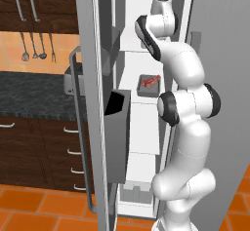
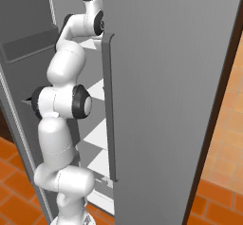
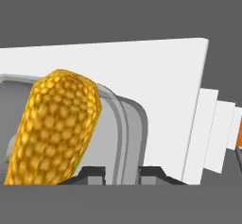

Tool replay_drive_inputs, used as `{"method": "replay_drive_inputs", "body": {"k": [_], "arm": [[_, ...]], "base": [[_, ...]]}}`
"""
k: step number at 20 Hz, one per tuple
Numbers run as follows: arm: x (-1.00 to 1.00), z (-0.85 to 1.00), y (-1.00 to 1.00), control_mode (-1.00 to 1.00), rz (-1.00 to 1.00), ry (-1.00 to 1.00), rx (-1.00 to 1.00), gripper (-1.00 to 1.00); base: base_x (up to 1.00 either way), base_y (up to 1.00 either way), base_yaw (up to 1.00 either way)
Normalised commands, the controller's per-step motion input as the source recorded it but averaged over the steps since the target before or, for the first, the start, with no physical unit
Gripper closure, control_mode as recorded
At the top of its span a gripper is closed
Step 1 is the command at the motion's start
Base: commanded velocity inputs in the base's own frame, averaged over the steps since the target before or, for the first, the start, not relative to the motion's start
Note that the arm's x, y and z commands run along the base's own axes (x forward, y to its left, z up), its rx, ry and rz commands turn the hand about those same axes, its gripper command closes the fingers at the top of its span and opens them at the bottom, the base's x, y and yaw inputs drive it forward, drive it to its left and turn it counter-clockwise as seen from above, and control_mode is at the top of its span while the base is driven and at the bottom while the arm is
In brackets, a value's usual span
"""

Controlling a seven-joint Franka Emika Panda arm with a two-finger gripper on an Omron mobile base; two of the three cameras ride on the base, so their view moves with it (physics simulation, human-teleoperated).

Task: Take the meat container that has the steak and place it on the second highest rack of the freezer. Then take the vegetable container that has the corn and garlic and place it on the highest rack of the freezer.

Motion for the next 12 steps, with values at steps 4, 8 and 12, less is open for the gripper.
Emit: {"method": "replay_drive_inputs", "body": {"k": [4, 8, 12], "arm": [[0.0, 0.0, 0.0, -1.0, 0.0, 0.0, 0.0, -1.0], [-0.09, 0.0, 0.0, -1.0, 0.0, -0.03, 0.01, -1.0], [-0.65, 0.15, 0.0, -1.0, 0.0, -0.39, 0.01, -1.0]], "base": [[0.0, 0.0, 0.0], [0.0, 0.0, 0.0], [0.0, 0.0, 0.0]]}}
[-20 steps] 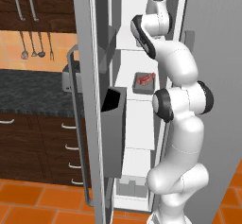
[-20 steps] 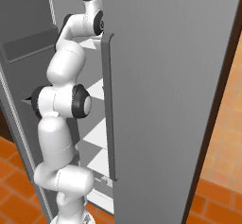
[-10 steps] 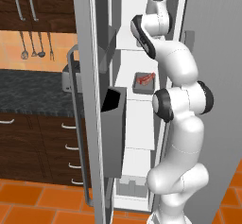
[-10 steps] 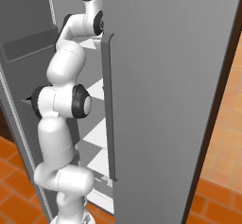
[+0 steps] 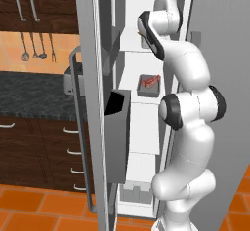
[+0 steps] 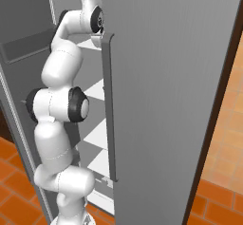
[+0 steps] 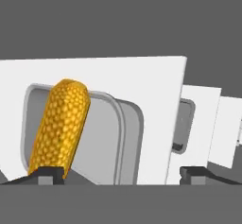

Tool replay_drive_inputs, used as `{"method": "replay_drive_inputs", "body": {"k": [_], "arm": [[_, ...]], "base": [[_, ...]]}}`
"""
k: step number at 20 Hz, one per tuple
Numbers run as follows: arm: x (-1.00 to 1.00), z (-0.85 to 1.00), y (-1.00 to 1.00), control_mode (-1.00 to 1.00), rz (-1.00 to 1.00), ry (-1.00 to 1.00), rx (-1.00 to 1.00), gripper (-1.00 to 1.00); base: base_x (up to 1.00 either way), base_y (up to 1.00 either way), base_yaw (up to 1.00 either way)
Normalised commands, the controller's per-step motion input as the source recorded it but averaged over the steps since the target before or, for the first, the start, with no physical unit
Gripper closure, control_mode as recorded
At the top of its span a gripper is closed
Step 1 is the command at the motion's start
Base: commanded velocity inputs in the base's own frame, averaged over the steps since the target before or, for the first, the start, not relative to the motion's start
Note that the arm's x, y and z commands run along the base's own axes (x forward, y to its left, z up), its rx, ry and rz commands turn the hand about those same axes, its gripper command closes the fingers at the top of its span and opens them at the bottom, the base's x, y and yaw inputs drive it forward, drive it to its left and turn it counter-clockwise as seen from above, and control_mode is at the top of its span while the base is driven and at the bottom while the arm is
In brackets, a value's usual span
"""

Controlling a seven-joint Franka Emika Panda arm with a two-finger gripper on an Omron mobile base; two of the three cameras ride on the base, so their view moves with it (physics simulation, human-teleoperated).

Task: Take the meat container that has the steak and place it on the second highest rack of the freezer. Then take the vegetable container that has the corn and garlic and place it on the highest rack of the freezer.

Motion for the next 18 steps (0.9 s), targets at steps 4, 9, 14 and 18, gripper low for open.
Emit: {"method": "replay_drive_inputs", "body": {"k": [4, 9, 14, 18], "arm": [[-0.78, 0.21, 0.03, -1.0, 0.0, -0.29, 0.0, -1.0], [-1.0, 0.0, 0.0, -1.0, 0.01, -0.19, -0.01, -1.0], [-1.0, 0.0, 0.0, -1.0, 0.04, -0.02, -0.04, -1.0], [-1.0, 0.0, -0.09, -1.0, 0.11, 0.03, -0.02, -1.0]], "base": [[0.0, 0.0, 0.0], [0.0, 0.0, 0.0], [0.0, 0.0, 0.0], [0.0, 0.0, 0.0]]}}
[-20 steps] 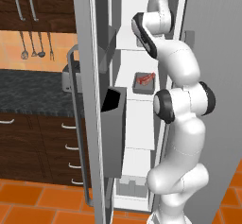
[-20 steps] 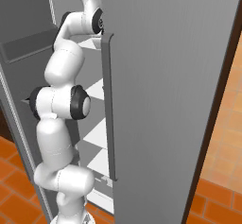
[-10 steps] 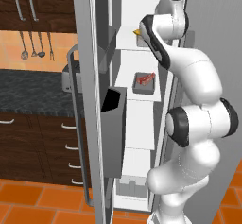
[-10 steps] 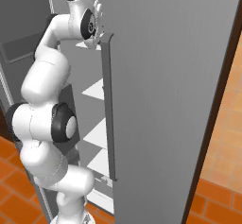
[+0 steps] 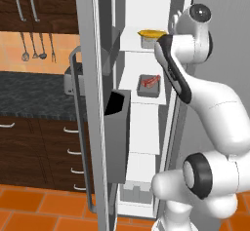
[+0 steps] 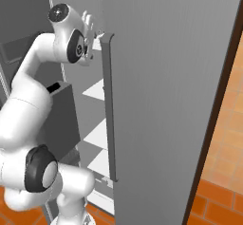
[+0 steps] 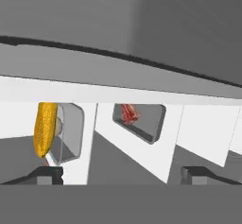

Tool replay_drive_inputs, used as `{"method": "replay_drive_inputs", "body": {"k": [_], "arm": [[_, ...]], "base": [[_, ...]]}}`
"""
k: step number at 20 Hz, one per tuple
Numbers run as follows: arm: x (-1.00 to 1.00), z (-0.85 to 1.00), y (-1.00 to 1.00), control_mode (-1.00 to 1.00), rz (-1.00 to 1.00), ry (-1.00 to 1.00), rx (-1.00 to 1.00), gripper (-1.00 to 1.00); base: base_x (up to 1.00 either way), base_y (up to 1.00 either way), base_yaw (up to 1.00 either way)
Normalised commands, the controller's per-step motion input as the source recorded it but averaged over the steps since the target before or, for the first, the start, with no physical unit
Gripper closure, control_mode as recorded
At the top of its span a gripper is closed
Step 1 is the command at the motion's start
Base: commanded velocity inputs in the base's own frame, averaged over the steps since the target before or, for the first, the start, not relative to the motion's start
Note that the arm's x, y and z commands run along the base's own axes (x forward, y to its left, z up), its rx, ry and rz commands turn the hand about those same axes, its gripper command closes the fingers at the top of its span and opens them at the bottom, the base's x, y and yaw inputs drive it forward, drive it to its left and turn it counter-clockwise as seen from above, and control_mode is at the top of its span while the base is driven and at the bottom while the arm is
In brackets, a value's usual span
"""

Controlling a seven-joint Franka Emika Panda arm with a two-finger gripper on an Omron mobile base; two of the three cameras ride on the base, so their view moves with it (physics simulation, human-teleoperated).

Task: Take the meat container that has the steak and place it on the second highest rack of the freezer. Then take the vegetable container that has the corn and garlic and place it on the highest rack of the freezer.

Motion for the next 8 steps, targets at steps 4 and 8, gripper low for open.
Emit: {"method": "replay_drive_inputs", "body": {"k": [4, 8], "arm": [[-1.0, -0.05, -0.08, -1.0, 0.13, 0.12, -0.04, -1.0], [-1.0, -0.36, 0.0, -1.0, 0.08, 0.13, -0.09, -1.0]], "base": [[0.0, 0.0, 0.0], [0.0, 0.0, 0.0]]}}
